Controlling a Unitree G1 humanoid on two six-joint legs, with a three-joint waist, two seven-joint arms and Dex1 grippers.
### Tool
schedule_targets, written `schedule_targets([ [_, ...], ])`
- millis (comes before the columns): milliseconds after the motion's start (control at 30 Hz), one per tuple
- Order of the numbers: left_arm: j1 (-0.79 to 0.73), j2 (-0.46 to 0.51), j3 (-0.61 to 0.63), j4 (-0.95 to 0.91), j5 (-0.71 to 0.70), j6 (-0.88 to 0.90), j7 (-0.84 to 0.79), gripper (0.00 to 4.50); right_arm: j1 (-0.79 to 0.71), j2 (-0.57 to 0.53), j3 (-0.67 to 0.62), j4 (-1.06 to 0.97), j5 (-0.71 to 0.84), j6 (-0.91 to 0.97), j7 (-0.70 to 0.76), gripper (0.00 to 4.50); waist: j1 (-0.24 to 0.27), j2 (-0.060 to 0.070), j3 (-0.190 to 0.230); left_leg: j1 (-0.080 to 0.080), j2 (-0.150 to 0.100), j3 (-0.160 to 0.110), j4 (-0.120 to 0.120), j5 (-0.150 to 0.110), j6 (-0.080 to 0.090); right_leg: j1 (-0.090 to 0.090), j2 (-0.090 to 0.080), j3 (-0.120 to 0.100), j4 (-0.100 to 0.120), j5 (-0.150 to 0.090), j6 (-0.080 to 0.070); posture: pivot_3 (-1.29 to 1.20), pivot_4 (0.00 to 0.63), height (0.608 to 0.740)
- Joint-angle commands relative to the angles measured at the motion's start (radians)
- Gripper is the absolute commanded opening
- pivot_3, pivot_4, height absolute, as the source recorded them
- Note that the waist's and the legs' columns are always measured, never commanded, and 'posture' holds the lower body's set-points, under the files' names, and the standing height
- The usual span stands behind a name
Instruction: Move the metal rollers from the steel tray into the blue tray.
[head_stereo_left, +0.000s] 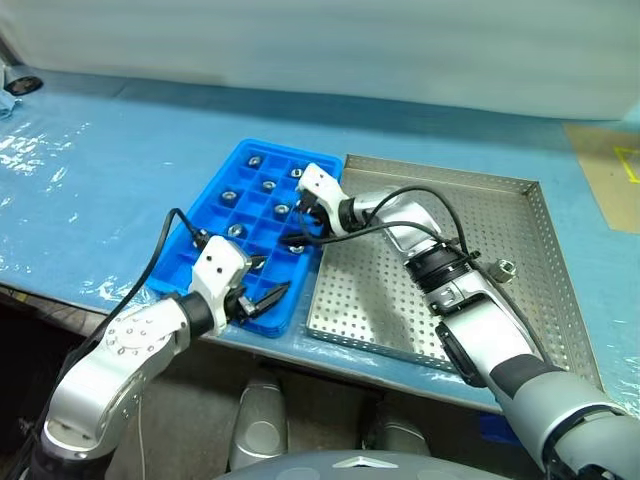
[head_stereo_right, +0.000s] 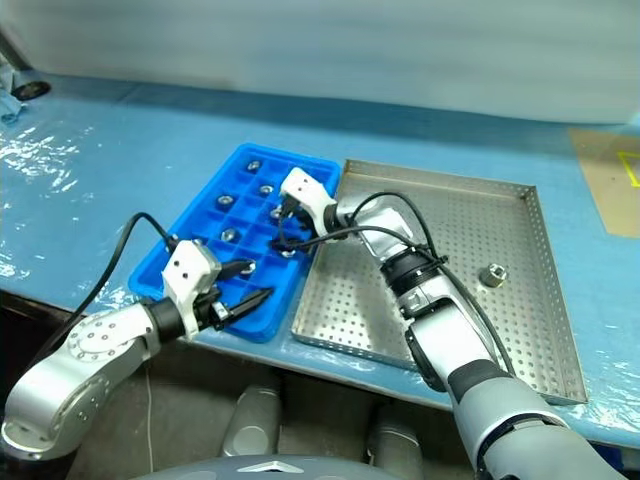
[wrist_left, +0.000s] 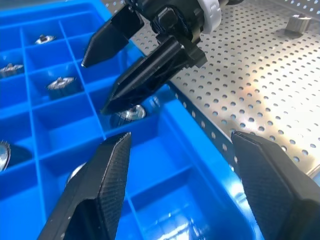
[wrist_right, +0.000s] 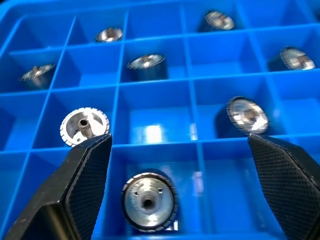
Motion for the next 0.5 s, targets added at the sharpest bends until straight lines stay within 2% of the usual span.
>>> schedule_targets([
  [33,-0.068,0.009,-0.032,0.059,-0.002,-0.034,-0.047,3.37,-0.006,-0.045,-0.084,-0.073,0.038,0.041,-0.015,4.44,-0.002,0.000,0.000,0.000,0.000,0.000,0.001,0.000,0.000,0.000,0.000,0.000,0.001,0.000,0.000,0.28,0.150,0.740],
  [167,-0.164,0.004,-0.085,0.156,0.006,-0.072,-0.117,3.37,0.041,-0.118,-0.130,-0.132,0.027,0.093,-0.058,4.44,-0.022,0.000,0.000,-0.002,0.001,0.000,0.006,0.001,-0.002,0.001,0.001,0.000,0.002,0.000,0.000,0.19,0.150,0.740],
  [500,-0.382,-0.031,-0.198,0.422,0.061,-0.197,-0.280,3.37,0.182,-0.252,-0.319,-0.316,0.066,0.258,-0.208,4.44,-0.134,0.000,0.000,0.000,0.000,0.001,0.008,0.001,-0.002,0.001,0.002,0.001,0.003,0.001,0.000,-0.01,0.150,0.740],
])
